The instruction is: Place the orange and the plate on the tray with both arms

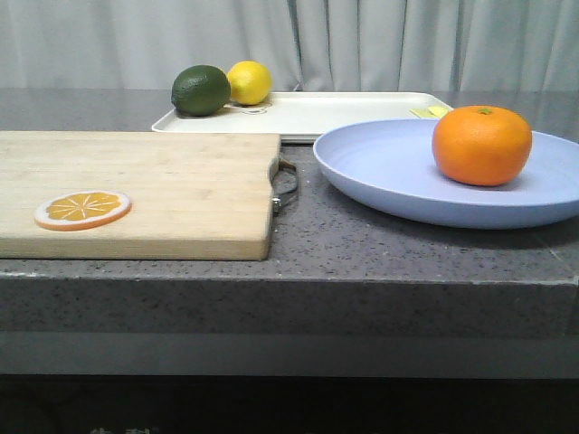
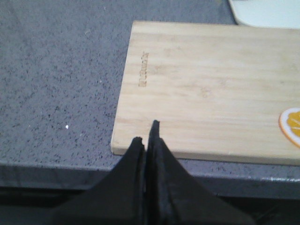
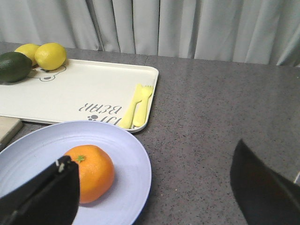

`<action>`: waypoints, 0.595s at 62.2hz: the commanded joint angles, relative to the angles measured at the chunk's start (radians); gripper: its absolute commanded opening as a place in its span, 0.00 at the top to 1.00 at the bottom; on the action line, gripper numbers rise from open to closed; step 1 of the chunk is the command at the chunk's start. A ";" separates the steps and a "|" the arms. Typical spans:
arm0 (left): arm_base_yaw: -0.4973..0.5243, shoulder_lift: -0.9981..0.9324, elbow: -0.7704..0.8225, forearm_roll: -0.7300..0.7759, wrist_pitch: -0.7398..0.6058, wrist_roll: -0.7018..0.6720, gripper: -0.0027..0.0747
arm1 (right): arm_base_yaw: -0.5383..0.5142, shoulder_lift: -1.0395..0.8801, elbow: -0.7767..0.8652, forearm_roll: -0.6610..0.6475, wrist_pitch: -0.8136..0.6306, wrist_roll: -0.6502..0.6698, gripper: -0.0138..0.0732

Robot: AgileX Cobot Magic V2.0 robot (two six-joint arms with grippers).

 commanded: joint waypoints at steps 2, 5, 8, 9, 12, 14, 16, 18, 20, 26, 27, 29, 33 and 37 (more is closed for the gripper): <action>0.004 -0.041 -0.006 -0.013 -0.144 -0.008 0.99 | -0.001 0.006 -0.039 0.005 -0.074 -0.006 0.09; 0.004 -0.050 -0.002 -0.015 -0.154 -0.008 0.99 | -0.001 0.006 -0.039 0.005 -0.071 -0.006 0.09; 0.004 -0.052 -0.002 -0.015 -0.154 -0.008 0.99 | -0.001 0.006 -0.039 0.005 -0.057 -0.006 0.09; 0.004 -0.052 -0.002 -0.015 -0.154 -0.008 0.99 | -0.001 0.006 -0.039 0.005 -0.051 -0.005 0.09; 0.004 -0.052 -0.002 -0.015 -0.154 -0.008 0.99 | -0.001 0.007 -0.039 0.011 -0.036 -0.005 0.09; 0.004 -0.052 -0.002 -0.015 -0.154 -0.008 0.99 | -0.001 0.019 -0.040 0.015 -0.028 -0.003 0.09; 0.004 -0.052 -0.002 -0.015 -0.154 -0.008 0.99 | -0.001 0.036 -0.047 0.018 -0.016 0.006 0.09; 0.004 -0.052 -0.002 -0.015 -0.154 -0.008 0.99 | -0.002 0.056 -0.056 0.018 -0.005 0.022 0.09; 0.004 -0.052 -0.002 -0.015 -0.156 -0.008 0.99 | -0.005 0.088 -0.069 0.018 0.002 0.037 0.09; 0.004 -0.052 -0.002 -0.015 -0.155 -0.008 0.99 | -0.016 0.200 -0.114 0.018 0.025 0.074 0.09; 0.004 -0.052 -0.002 -0.015 -0.155 -0.008 0.99 | -0.018 0.217 -0.121 0.018 0.028 0.079 0.09; 0.004 -0.052 -0.002 -0.015 -0.155 -0.008 0.99 | -0.023 0.270 -0.143 0.018 0.039 0.096 0.09; 0.004 -0.052 -0.002 -0.015 -0.155 -0.008 0.99 | -0.036 0.354 -0.176 0.018 0.054 0.122 0.09; 0.004 -0.052 -0.002 -0.015 -0.155 -0.008 0.99 | -0.050 0.444 -0.209 0.019 0.069 0.151 0.12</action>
